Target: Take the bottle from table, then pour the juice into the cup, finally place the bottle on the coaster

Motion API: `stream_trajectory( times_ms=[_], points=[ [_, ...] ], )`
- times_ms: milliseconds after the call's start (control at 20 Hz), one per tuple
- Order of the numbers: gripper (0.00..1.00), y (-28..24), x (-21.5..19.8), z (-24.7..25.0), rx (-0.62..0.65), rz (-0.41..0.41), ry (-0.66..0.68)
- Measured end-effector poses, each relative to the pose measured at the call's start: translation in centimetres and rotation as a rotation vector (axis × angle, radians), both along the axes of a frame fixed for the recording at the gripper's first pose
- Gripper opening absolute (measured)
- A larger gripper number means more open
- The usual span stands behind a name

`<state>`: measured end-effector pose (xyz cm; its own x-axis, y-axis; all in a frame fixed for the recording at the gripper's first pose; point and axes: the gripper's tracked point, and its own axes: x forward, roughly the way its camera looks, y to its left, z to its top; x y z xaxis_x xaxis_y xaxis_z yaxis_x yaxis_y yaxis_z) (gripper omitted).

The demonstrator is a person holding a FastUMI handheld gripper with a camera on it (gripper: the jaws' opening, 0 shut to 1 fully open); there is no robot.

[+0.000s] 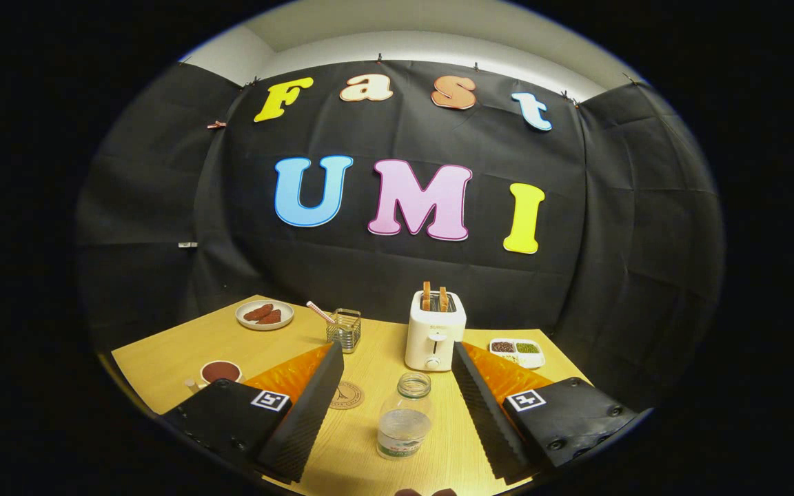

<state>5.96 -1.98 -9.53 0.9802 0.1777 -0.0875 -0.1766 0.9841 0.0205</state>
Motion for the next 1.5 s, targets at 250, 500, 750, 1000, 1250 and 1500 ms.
stream_trajectory(
  times_ms=[250, 500, 750, 1000, 1250, 1500],
  points=[
    [0.98, -0.5, 1.5, -3.0, 0.001, 0.001, 0.027],
    [0.98, -0.4, 2.5, -6.9, 0.011, 0.018, 0.068],
    [0.98, 0.0, 3.0, -10.8, 0.029, 0.024, 0.119],
    [0.98, 0.2, 3.2, -13.3, 0.017, 0.034, 0.140],
    [0.98, 0.1, 3.6, -14.2, 0.033, 0.025, 0.144],
    [0.97, 0.2, 3.6, -15.3, 0.047, 0.012, 0.139]
  ],
)
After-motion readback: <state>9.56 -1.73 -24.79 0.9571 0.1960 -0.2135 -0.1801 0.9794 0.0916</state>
